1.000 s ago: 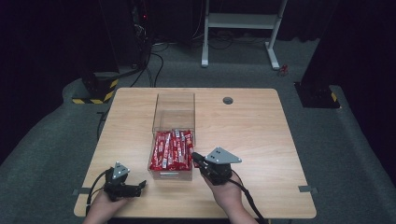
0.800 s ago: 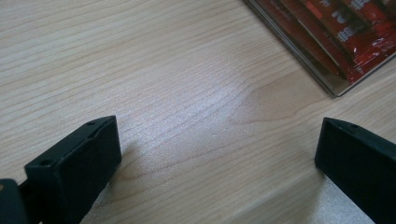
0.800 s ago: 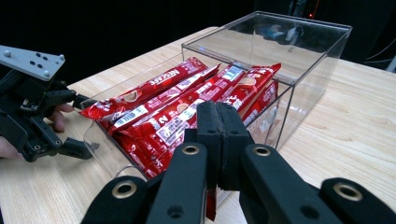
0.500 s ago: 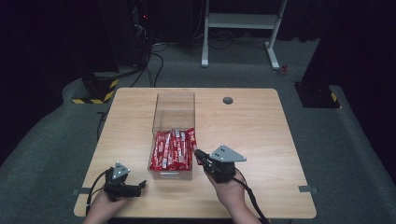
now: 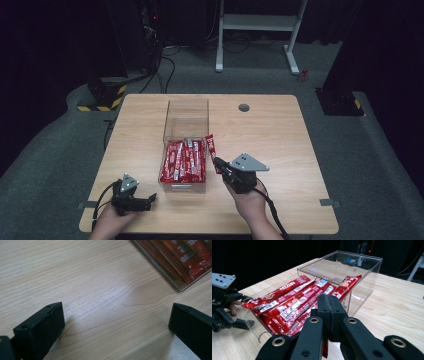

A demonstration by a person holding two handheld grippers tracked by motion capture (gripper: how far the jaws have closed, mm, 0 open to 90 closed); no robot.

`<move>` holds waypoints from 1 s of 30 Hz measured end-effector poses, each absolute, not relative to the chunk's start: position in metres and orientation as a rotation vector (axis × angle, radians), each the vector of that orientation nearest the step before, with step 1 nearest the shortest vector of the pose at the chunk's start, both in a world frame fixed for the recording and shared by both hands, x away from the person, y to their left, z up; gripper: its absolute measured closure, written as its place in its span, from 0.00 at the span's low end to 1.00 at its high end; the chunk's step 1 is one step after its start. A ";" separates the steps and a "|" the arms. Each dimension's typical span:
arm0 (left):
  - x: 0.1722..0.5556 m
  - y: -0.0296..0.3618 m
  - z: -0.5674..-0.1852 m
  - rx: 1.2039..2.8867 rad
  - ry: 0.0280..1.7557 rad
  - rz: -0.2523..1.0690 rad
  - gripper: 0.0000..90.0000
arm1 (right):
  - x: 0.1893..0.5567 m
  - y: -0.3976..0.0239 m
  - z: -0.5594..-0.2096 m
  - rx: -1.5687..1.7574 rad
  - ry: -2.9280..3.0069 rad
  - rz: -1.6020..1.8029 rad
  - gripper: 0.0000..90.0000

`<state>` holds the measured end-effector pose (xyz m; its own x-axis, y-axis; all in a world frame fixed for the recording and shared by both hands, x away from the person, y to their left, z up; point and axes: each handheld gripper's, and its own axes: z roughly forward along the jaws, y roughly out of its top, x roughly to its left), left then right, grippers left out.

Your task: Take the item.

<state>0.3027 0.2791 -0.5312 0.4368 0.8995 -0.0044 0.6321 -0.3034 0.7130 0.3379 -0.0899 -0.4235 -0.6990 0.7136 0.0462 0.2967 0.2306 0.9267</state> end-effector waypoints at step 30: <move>0.303 0.279 -0.531 2.045 1.283 0.533 0.01 | 0.356 -0.116 -0.432 1.030 2.065 1.401 1.00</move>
<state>0.3027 0.2791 -0.5311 0.4371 0.8994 -0.0039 0.6321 -0.3041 0.7127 0.3563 -0.1159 -0.4316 -0.6268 0.7776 0.0495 0.3334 0.2102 0.9191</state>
